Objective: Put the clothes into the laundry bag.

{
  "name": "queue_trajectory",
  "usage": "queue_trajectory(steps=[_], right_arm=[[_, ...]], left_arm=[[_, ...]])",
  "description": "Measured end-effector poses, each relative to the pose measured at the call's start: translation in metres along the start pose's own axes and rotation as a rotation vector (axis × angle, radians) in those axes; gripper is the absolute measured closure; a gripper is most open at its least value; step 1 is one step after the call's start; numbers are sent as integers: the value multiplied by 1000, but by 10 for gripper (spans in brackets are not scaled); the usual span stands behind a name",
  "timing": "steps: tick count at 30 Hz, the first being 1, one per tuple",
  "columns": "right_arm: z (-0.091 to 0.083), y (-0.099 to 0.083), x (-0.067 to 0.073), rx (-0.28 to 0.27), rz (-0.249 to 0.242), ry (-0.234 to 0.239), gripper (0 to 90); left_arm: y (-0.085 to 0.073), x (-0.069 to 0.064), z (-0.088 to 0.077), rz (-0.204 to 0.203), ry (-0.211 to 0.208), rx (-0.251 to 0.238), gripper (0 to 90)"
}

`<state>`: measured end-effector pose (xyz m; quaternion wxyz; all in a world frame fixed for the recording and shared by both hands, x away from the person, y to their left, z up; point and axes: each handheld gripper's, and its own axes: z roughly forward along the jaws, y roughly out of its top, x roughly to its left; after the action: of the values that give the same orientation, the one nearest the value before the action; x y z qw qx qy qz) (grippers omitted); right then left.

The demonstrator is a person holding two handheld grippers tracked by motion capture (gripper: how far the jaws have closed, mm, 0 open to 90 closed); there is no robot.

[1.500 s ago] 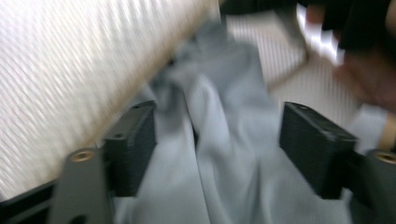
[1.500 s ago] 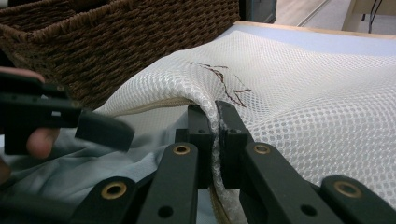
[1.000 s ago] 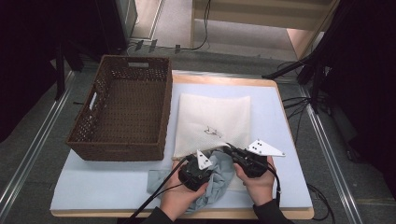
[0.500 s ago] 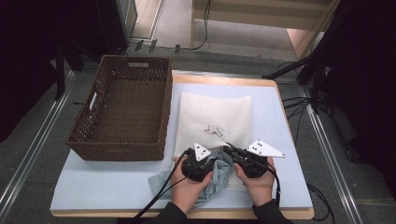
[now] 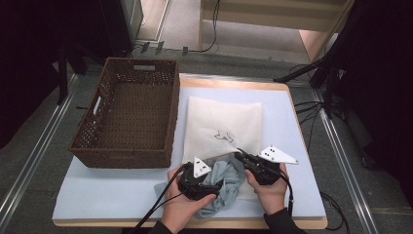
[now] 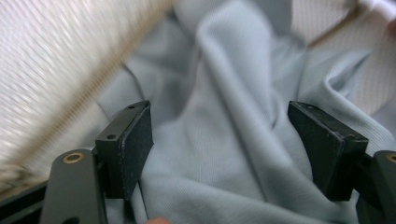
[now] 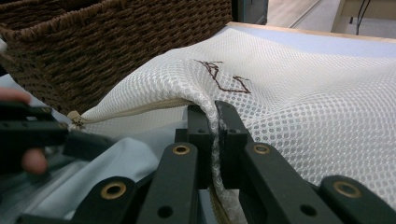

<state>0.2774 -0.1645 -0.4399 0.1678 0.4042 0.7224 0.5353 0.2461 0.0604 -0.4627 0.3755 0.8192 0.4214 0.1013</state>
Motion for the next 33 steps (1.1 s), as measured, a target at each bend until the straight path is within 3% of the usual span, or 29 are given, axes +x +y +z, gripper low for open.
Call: queue_trajectory(steps=[3,6,8,11,16,20,21,24,29,33], right_arm=[[1,0,1,3,-3,-1,868],[1,-1,2,4,-3,1,868],[1,-1,2,5,-4,3,868],[1,0,3,2,-7,3,869],[-2,4,6,-11,7,22,868],[-3,5,9,-15,1,30,869],[-3,5,9,-14,-3,31,869],[-1,3,9,-2,-2,28,869],[0,0,4,2,4,20,869],[1,0,3,3,2,18,869]], left_arm=[[0,-1,3,1,-3,8,361],[2,-2,3,14,-8,19,661],[5,-2,1,4,-16,18,770],[10,-4,-2,-3,-27,-13,794],[21,-12,-5,-32,-34,-113,796],[23,-12,2,-84,44,-192,788],[22,-10,9,-89,82,-189,782],[17,-4,24,-129,52,-130,692],[17,-10,5,-56,5,-152,440],[13,-9,-14,-14,-6,-139,339]])
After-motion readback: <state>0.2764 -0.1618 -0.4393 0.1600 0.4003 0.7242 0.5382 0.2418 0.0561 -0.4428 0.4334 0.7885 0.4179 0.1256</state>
